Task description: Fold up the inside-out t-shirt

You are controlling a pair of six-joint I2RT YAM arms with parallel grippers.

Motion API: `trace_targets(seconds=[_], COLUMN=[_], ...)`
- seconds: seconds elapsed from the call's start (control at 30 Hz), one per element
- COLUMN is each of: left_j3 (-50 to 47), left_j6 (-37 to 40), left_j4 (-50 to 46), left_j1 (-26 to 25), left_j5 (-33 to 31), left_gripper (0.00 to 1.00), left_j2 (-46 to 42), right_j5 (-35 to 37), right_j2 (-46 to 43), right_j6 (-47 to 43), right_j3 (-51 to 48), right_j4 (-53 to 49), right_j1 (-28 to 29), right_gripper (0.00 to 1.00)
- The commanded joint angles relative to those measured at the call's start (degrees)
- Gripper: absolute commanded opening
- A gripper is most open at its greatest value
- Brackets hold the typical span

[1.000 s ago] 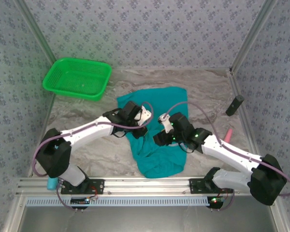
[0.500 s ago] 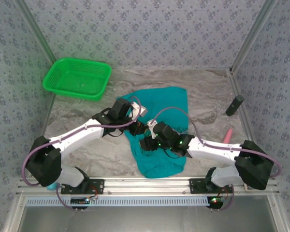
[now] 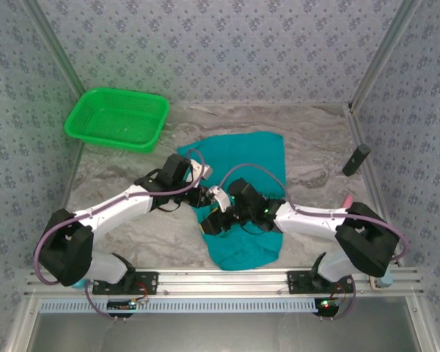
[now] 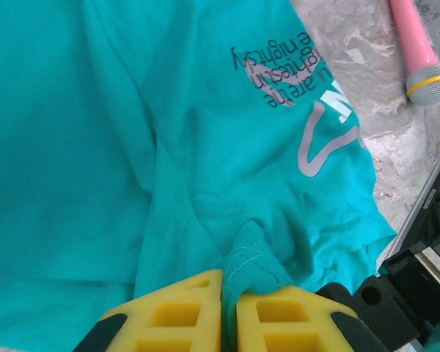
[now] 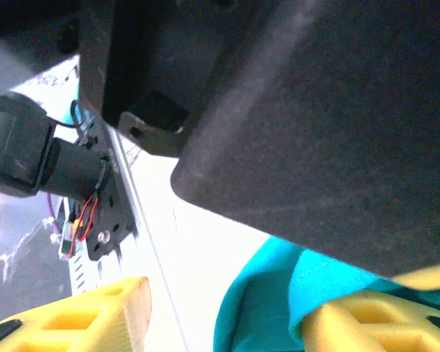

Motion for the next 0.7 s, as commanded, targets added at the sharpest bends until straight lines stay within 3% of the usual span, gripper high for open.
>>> trace_targets(seconds=[0.0, 0.17, 0.33, 0.5, 0.67], left_j3=[1.05, 1.54, 1.81, 1.14, 0.42], left_j6=[-0.63, -0.77, -0.11, 0.28, -0.14], left_j4=[7.89, 8.99, 9.15, 9.37, 10.15], left_j1=[-0.83, -0.65, -0.32, 0.34, 1.22], left_j5=[4.60, 6.34, 6.41, 5.75, 5.38], left_gripper=[0.13, 0.13, 0.13, 0.13, 0.13], left_j2=[-2.97, -3.20, -3.53, -4.11, -4.53], right_j5=[-12.71, -20.89, -22.65, -22.90, -22.09], right_j2=[4.75, 9.71, 10.96, 10.19, 9.10], right_j6=[-3.40, -12.83, -21.07, -22.49, -20.17], right_j3=[2.84, 10.08, 15.37, 16.16, 14.84], right_j4=[-0.64, -12.23, -24.40, -27.21, -23.31], right_j1=[0.61, 2.04, 2.44, 1.80, 2.04], right_gripper=[0.56, 0.55, 0.52, 0.35, 0.31])
